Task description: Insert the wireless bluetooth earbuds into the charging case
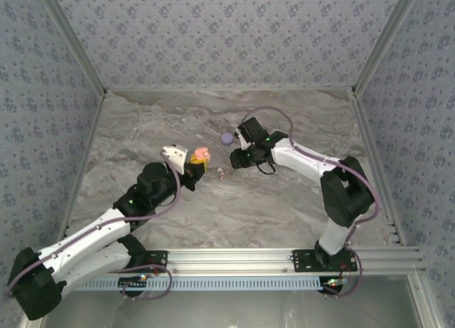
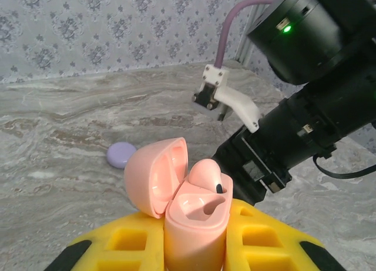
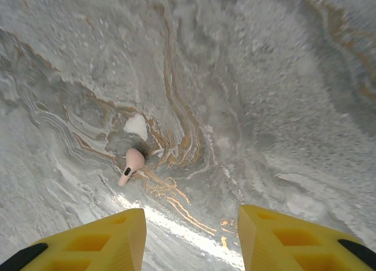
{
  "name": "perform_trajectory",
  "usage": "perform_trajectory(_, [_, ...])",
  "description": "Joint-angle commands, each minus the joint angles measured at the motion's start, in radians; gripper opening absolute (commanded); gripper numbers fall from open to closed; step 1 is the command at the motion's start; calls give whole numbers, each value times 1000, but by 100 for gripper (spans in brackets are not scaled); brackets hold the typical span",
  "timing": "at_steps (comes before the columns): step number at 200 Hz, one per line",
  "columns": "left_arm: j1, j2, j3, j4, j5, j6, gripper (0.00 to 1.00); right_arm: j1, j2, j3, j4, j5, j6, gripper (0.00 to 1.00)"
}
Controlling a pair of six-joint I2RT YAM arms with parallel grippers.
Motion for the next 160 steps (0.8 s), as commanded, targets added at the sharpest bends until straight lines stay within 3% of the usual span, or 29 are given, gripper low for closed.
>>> perform_trajectory(1, [-3,-31,-4,-51,-32,8,20,20,50,62,-23,-36,21,47])
perform_trajectory(160, [2,-52,29,-125,-55,21,20,101,304,268,-129,33,100,47])
